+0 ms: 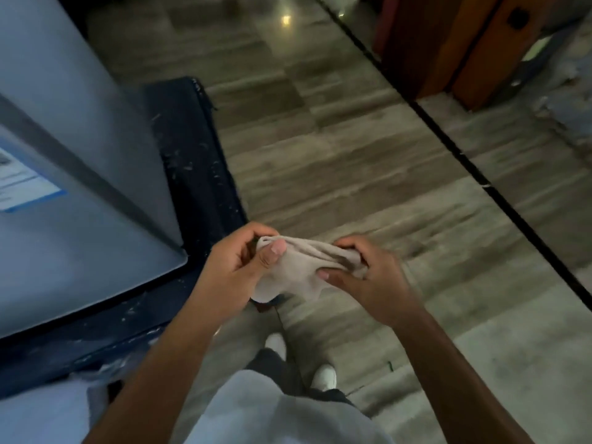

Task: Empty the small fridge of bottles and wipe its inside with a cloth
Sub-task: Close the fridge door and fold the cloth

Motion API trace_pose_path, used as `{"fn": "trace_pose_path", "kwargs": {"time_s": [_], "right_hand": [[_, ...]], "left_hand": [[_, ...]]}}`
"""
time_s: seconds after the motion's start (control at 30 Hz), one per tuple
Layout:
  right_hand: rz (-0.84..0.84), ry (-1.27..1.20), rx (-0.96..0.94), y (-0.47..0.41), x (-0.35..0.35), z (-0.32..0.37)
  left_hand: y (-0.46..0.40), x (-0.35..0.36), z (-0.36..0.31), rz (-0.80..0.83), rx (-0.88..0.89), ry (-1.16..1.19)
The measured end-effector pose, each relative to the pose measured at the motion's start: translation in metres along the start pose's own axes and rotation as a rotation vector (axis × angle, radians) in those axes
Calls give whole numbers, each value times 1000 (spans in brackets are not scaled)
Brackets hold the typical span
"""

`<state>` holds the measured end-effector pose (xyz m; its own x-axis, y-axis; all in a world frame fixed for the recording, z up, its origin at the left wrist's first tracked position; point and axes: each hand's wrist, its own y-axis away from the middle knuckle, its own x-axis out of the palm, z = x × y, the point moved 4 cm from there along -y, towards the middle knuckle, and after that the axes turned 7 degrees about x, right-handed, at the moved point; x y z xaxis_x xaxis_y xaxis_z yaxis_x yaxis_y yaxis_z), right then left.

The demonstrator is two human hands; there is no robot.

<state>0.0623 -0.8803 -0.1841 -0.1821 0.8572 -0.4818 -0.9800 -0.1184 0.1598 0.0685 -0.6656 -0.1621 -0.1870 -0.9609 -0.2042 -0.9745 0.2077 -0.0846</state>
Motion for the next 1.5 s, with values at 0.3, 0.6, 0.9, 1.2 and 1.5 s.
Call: {"fn": "trace_pose_path", "kwargs": {"time_s": [0.3,0.6,0.9,1.2,1.5], "right_hand": [[211,46,2,-112,59,20],[278,-76,45,-192,91,18],[553,226,-21,-256,154,-48],[513,451,-294,-350,221,-66],[456,706,-430,-386,254,-75]], "left_hand": [[-26,-77,57,-196,-173,-229],[-51,-102,94,-251,-283,-122],[-61,-102,167,-385,-615,-349],[-122,-131,233,-506,-805,-529],[-139,-134,274,-625,-802,-482]]}}
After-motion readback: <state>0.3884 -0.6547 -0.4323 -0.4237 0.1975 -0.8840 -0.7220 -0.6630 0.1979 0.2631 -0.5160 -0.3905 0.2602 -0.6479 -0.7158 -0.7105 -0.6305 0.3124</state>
